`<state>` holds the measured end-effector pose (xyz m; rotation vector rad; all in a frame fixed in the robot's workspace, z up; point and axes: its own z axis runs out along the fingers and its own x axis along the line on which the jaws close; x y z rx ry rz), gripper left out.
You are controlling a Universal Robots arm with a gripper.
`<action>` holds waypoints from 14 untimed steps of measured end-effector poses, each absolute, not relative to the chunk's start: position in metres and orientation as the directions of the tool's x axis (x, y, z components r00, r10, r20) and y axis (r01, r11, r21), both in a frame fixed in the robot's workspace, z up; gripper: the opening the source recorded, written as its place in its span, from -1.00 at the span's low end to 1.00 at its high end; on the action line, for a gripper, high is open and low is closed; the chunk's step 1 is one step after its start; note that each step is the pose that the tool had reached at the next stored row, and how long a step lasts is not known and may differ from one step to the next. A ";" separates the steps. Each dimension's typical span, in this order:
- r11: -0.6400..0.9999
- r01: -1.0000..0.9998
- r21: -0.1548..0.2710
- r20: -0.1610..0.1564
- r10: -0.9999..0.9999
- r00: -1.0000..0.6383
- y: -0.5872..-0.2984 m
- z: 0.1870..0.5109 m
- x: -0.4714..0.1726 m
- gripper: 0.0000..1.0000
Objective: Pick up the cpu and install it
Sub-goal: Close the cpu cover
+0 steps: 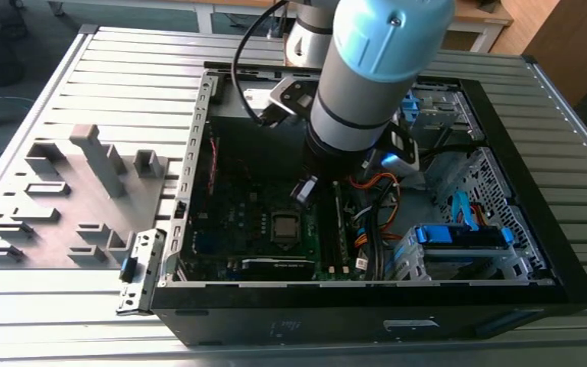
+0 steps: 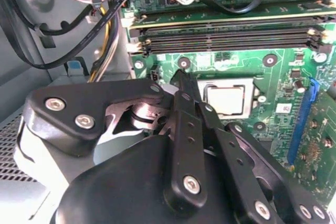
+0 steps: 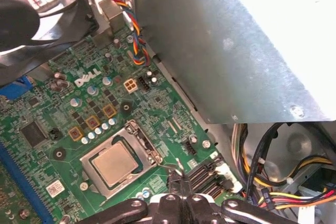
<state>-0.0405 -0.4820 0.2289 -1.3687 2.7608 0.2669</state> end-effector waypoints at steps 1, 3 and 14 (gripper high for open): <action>0.594 -0.794 0.132 -0.120 -0.785 -0.607 -0.481 0.229 -0.040 -0.79; 0.594 -0.794 0.132 -0.120 -0.785 -0.607 -0.480 0.229 -0.039 -0.79; 0.594 -0.794 0.132 -0.120 -0.785 -0.607 -0.476 0.229 -0.037 -0.79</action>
